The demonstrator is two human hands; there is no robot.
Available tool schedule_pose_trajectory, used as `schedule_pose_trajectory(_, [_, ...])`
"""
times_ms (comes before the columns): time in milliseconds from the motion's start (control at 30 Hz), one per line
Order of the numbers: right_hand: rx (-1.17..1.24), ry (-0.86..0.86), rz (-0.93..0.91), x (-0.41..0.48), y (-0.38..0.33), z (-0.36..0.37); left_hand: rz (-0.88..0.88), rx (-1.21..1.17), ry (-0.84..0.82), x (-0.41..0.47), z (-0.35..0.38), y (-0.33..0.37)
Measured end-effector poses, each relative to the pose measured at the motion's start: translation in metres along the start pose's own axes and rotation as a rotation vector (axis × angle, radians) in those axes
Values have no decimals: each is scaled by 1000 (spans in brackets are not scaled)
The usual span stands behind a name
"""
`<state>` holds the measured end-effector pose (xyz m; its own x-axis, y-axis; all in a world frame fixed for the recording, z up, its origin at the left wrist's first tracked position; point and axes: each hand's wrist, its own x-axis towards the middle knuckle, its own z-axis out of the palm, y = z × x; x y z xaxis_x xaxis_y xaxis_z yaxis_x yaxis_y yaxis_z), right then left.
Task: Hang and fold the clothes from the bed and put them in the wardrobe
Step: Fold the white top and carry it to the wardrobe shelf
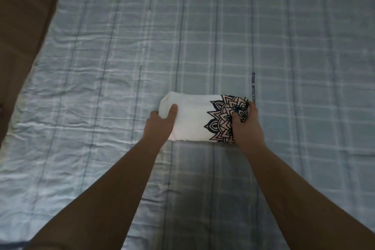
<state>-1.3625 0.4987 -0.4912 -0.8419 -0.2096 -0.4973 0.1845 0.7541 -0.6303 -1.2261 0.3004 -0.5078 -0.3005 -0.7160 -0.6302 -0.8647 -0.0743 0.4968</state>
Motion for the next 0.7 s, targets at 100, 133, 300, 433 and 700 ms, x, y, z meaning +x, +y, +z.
schedule_pose_trajectory(100, [5, -55, 185, 14, -6, 1, -70, -60, -54, 10, -2, 9])
schedule_pose_trajectory(133, [-9, -76, 237, 18, -7, 2, -76, -97, -67, 13, -2, 10])
schedule_pose_trajectory(300, [42, -103, 222, 23, 2, -4, -55, -387, -152, 6, -4, -3])
schedule_pose_trajectory(433, [354, -181, 232, -5, 9, -27, -38, -604, -225, -30, -19, -16])
schedule_pose_trajectory(700, [447, -261, -54, -124, -70, -109, 38, -816, -120, -186, -116, -2])
